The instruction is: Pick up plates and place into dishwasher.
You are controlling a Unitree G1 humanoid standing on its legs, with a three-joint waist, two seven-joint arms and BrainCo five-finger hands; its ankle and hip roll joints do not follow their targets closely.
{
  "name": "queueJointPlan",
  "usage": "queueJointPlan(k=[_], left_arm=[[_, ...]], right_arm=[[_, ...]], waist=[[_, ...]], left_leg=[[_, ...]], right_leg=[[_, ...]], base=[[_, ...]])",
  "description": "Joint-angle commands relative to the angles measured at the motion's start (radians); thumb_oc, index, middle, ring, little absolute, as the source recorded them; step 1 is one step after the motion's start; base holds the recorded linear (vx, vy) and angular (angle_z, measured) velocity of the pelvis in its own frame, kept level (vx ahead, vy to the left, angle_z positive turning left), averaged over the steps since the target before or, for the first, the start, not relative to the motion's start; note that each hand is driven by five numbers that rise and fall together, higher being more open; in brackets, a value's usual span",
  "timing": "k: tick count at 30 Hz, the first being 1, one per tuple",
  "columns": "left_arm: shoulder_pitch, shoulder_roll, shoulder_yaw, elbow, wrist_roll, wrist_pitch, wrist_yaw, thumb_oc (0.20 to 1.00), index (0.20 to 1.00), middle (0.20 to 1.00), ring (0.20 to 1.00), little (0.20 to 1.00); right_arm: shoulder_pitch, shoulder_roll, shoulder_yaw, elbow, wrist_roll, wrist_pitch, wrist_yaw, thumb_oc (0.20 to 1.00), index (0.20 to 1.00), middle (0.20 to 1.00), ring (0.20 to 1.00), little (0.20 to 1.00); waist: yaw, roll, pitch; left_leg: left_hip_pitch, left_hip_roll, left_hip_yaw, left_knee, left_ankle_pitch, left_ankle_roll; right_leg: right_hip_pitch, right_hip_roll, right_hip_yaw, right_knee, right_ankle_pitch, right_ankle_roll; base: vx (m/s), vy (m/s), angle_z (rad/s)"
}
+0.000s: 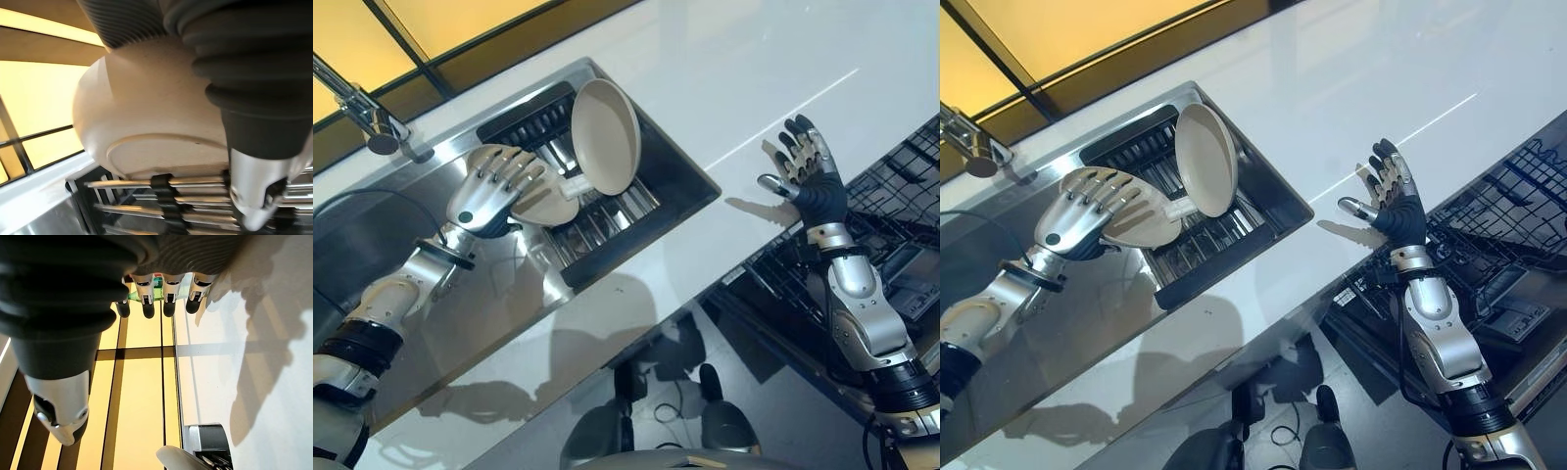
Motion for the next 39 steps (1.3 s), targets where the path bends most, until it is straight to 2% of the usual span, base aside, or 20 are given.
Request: queueJointPlan(k=[1,9,17,21,29,33,39], left_arm=[[-0.065,0.05,0.009,0.065,0.007,0.07,-0.007,0.2,0.2,0.2,0.2,0.2],[-0.068,0.083,0.025,0.05,0.052,0.072,-0.012,0.2,0.2,0.2,0.2,0.2],[0.038,0.152,0.123,-0.03,0.135,-0.021,-0.086,0.2,0.2,0.2,0.2,0.2],[0.083,0.199,0.162,-0.063,0.161,-0.043,-0.148,0.2,0.2,0.2,0.2,0.2],[0.113,0.265,0.208,-0.135,0.211,-0.074,-0.191,0.2,0.2,0.2,0.2,0.2],[0.114,0.296,0.203,-0.186,0.266,-0.136,-0.287,0.2,0.2,0.2,0.2,0.2],[0.001,0.337,0.087,-0.232,0.233,-0.209,-0.47,0.2,0.2,0.2,0.2,0.2]], right_arm=[[-0.013,0.006,-0.019,-0.03,-0.004,-0.047,-0.004,1.0,1.0,1.0,1.0,1.0],[0.001,0.005,-0.027,-0.027,0.01,-0.036,-0.001,1.0,1.0,1.0,1.0,1.0],[0.07,0.001,-0.059,-0.047,0.039,-0.017,0.024,1.0,1.0,1.0,1.0,1.0],[0.089,-0.013,-0.065,-0.058,0.066,0.003,0.024,1.0,1.0,1.0,1.0,1.0],[0.13,-0.032,-0.068,-0.071,0.084,0.026,0.021,1.0,1.0,1.0,1.0,1.0],[0.149,-0.028,-0.072,-0.083,0.098,0.032,0.022,1.0,1.0,1.0,1.0,1.0],[0.145,-0.041,-0.049,-0.101,0.115,0.048,-0.01,1.0,1.0,1.0,1.0,1.0]], waist=[[0.019,-0.038,0.0],[0.027,-0.033,-0.019],[0.041,-0.012,-0.064],[0.044,0.003,-0.085],[0.042,0.042,-0.123],[0.037,0.05,-0.14],[0.024,0.073,-0.152]], left_leg=[[-0.053,-0.055,-0.033,0.125,-0.106,0.065],[-0.033,-0.058,-0.037,0.121,-0.109,0.062],[0.019,-0.061,-0.047,0.109,-0.116,0.057],[0.036,-0.064,-0.053,0.105,-0.109,0.052],[0.076,-0.07,-0.06,0.085,-0.109,0.044],[0.093,-0.069,-0.056,0.078,-0.111,0.041],[0.109,-0.071,-0.052,0.075,-0.113,0.038]], right_leg=[[-0.087,-0.03,-0.044,0.041,0.071,0.011],[-0.062,-0.036,-0.062,0.035,0.064,0.01],[-0.017,-0.045,-0.08,0.032,0.053,0.012],[-0.002,-0.05,-0.086,0.035,0.056,0.013],[0.033,-0.057,-0.094,0.027,0.046,0.014],[0.045,-0.057,-0.098,0.023,0.044,0.015],[0.058,-0.055,-0.098,0.022,0.04,0.017]], base=[[-0.04,0.013,0.0],[0.02,-0.003,0.01],[0.07,-0.023,0.04],[0.06,-0.023,0.06],[0.07,-0.014,0.08],[0.06,-0.062,0.02],[0.05,-0.047,-0.01]])
